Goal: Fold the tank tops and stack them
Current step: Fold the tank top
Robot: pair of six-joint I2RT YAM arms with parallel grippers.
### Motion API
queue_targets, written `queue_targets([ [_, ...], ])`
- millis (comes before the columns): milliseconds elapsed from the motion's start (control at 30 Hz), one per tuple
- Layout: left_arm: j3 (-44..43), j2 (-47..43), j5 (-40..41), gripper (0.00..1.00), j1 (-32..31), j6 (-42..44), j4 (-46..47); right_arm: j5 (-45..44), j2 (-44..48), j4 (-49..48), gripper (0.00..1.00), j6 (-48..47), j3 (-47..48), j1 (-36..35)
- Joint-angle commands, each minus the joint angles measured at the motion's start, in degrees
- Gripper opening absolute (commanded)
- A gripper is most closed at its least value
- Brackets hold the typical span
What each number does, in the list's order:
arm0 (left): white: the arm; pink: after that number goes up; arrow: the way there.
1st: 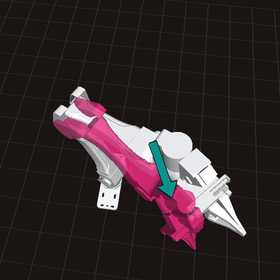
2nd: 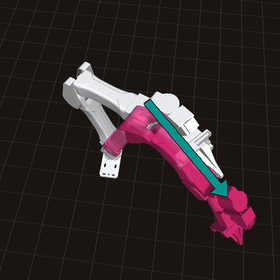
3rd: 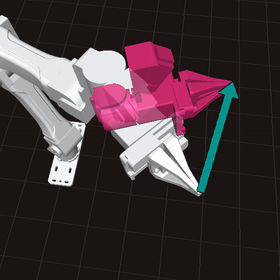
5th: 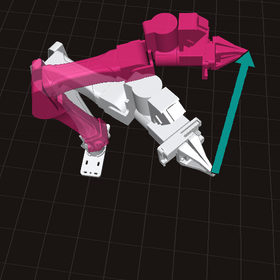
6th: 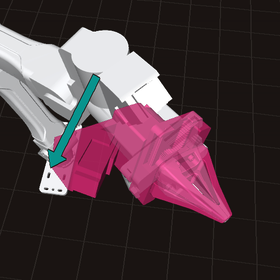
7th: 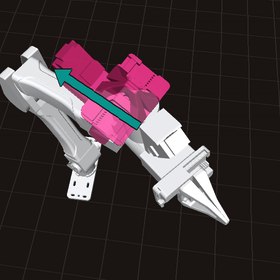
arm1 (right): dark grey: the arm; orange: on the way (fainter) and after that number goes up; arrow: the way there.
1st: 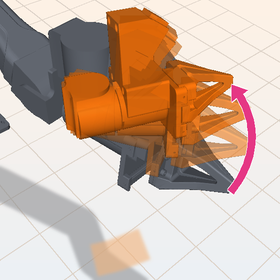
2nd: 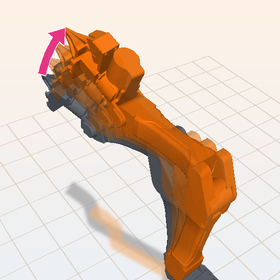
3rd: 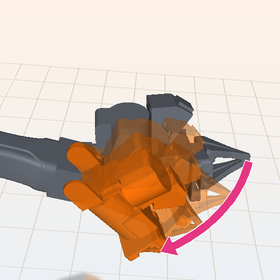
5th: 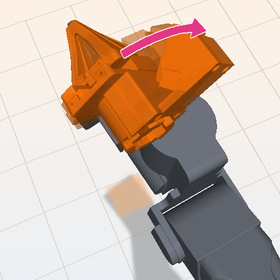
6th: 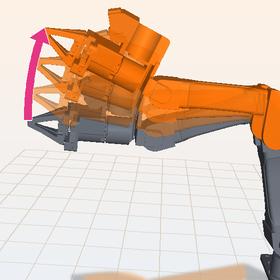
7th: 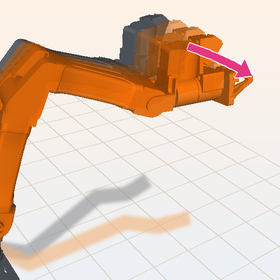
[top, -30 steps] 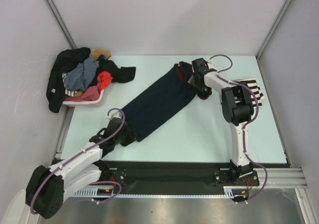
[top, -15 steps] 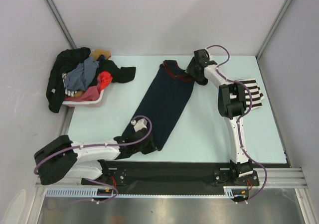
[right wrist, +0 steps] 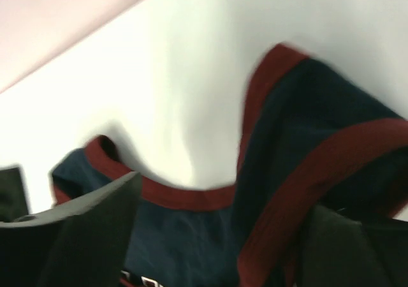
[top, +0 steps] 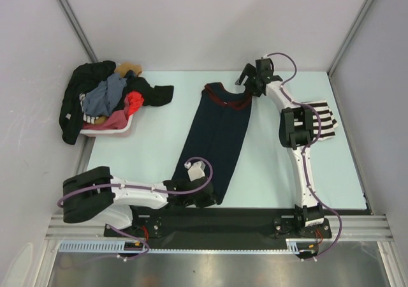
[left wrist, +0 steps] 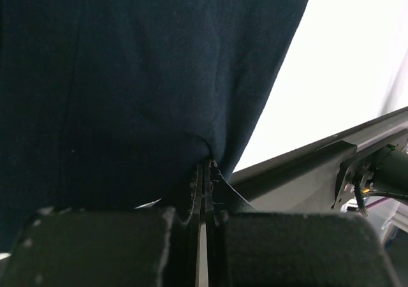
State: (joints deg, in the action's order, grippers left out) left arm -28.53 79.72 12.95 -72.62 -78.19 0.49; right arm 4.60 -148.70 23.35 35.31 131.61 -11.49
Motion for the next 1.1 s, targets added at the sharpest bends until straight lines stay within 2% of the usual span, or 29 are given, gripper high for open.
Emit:
queue_targets([
  [0,-0.12,1.22,-1.52,0.01,-1.56,-2.31,-0.67,10.15,-2.38,-8.84,0.86,2.38,0.93,1.29],
  [100,0.06,1.23,-0.91,0.0,-2.35,-2.58,1.53,15.25,-3.08,-14.9,0.85,5.02,1.54,1.81],
  [167,-0.55,0.96,0.67,0.0,-3.23,-2.67,0.04,17.8,-3.79,-18.25,0.88,6.52,3.38,2.43],
  [267,-1.61,1.05,1.37,0.0,-4.02,-2.84,-1.72,19.39,-5.45,-20.89,0.99,6.97,6.19,3.14],
  [400,-1.7,1.66,1.2,0.0,-4.28,-3.46,-1.81,21.85,-6.95,-26.42,1.0,8.46,6.64,3.84],
  [733,-3.1,1.93,1.29,0.05,-4.72,-3.37,-4.0,14.39,-5.46,-30.91,1.0,5.21,6.29,4.1],
  [800,-3.63,2.19,1.38,0.09,-4.81,-3.11,-4.44,11.67,-5.54,-31.0,1.0,4.33,6.64,4.1],
  [833,-3.89,2.36,1.46,0.16,-4.9,-3.19,-5.4,10.35,-5.37,-30.74,1.0,3.89,6.9,4.1],
  [967,-3.55,2.02,1.38,0.27,-4.9,-3.63,-5.86,2.45,-3.97,-28.63,1.0,1.0,6.03,4.02],
  [1033,-2.58,1.67,1.2,0.37,-4.9,-3.9,-5.06,0.07,-2.82,-28.98,1.0,-0.93,4.71,4.1],
  [1067,-2.49,1.4,1.2,0.38,-4.9,-3.9,-5.06,-1.51,-2.38,-30.02,1.0,-1.47,3.14,4.28],
])
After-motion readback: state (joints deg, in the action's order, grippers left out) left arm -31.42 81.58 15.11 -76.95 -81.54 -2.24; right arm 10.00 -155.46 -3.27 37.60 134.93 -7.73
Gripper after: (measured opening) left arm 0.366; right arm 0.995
